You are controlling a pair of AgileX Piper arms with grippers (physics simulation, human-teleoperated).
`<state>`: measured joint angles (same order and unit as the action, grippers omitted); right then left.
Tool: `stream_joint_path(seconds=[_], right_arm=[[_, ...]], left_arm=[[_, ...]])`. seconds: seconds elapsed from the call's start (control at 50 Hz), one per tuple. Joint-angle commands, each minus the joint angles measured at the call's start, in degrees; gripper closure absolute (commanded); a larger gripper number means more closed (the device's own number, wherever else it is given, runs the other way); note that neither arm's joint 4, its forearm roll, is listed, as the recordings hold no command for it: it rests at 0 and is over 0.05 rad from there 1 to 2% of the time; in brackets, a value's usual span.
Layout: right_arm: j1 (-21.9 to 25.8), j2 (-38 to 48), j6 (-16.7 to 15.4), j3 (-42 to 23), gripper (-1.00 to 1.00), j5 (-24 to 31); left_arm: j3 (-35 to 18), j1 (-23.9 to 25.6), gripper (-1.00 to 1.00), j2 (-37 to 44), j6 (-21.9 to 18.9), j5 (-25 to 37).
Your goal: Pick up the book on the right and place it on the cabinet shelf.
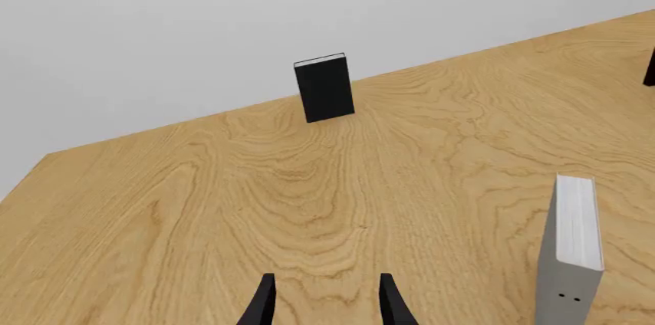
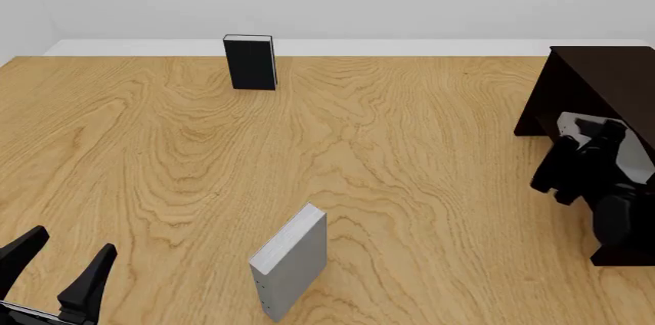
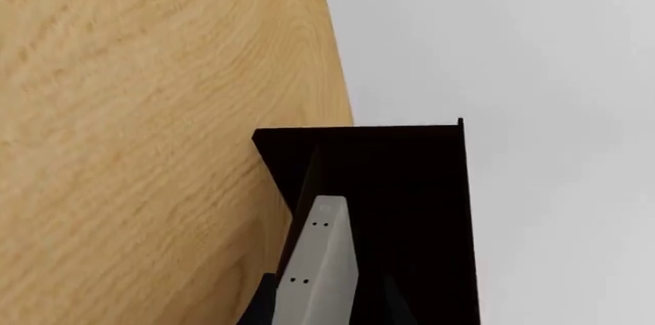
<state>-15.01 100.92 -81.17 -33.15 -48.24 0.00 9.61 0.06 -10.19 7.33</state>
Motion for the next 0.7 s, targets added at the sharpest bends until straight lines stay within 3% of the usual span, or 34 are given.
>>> stream_joint_path(seconds=[0.02, 0.5, 0.7], right_arm=[[1.80, 1.19, 0.42, -1.85, -1.00, 0.35], [5.19, 1.17, 0.76, -3.99, -1.00, 1.82], [8.10, -3.72, 2.90, -5.59, -1.00, 6.95]], left_arm=[[0.00, 0.01, -1.00, -0.01, 0.07, 0.09], [0.00, 0.03, -1.00, -0.01, 0.20, 0.24], [0.00, 0.14, -1.00, -0.01, 0.28, 0.35]])
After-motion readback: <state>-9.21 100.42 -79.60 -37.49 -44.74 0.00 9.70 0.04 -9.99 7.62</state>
